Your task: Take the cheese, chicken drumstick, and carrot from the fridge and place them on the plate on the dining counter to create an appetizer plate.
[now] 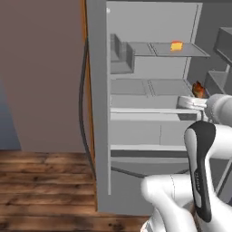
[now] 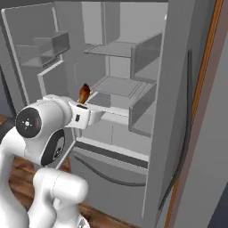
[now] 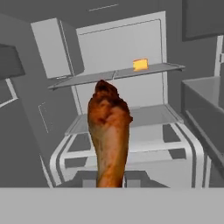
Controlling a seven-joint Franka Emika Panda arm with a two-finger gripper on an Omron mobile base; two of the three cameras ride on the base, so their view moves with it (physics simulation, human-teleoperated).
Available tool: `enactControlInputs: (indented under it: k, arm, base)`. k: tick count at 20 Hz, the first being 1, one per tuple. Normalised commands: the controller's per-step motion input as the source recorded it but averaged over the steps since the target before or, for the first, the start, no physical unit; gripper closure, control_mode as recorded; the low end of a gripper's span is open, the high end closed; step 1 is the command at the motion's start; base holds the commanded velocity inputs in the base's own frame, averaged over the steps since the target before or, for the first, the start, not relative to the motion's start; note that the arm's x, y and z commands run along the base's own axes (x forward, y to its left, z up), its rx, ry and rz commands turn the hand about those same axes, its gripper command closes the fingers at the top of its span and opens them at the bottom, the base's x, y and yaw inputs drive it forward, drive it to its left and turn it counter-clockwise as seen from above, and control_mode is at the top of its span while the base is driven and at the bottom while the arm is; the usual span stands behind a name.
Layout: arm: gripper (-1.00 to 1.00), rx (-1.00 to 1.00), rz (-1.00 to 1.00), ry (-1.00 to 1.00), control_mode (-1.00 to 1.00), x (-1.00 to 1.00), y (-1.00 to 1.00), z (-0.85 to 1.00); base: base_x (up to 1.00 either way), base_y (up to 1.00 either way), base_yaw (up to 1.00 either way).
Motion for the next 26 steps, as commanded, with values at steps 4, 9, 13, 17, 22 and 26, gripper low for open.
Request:
enactControlInputs:
  k: [4, 9, 13, 17, 22, 26]
  arm:
    - [1.0, 0.0, 0.0, 0.0, 1.0, 0.0, 0.0, 0.0]
    - [1.0, 0.0, 0.0, 0.0, 1.0, 0.0, 0.0, 0.0]
    - [1.0, 0.0, 0.0, 0.0, 1.0, 0.0, 0.0, 0.0]
    - [1.0, 0.0, 0.0, 0.0, 1.0, 0.0, 0.0, 0.0]
    - [1.0, 0.0, 0.0, 0.0, 1.0, 0.0, 0.0, 0.0]
    - [1.0, 0.0, 0.0, 0.0, 1.0, 0.0, 0.0, 0.0]
  base:
    - [-0.97, 0.0, 0.02]
    - [-0.98, 0.02, 0.02]
    - [-0.65, 0.28, 0.26]
    - [-0.26, 0.39, 0.52]
    - [-0.03, 0.43, 0.77]
    - [0.0, 0.43, 0.81]
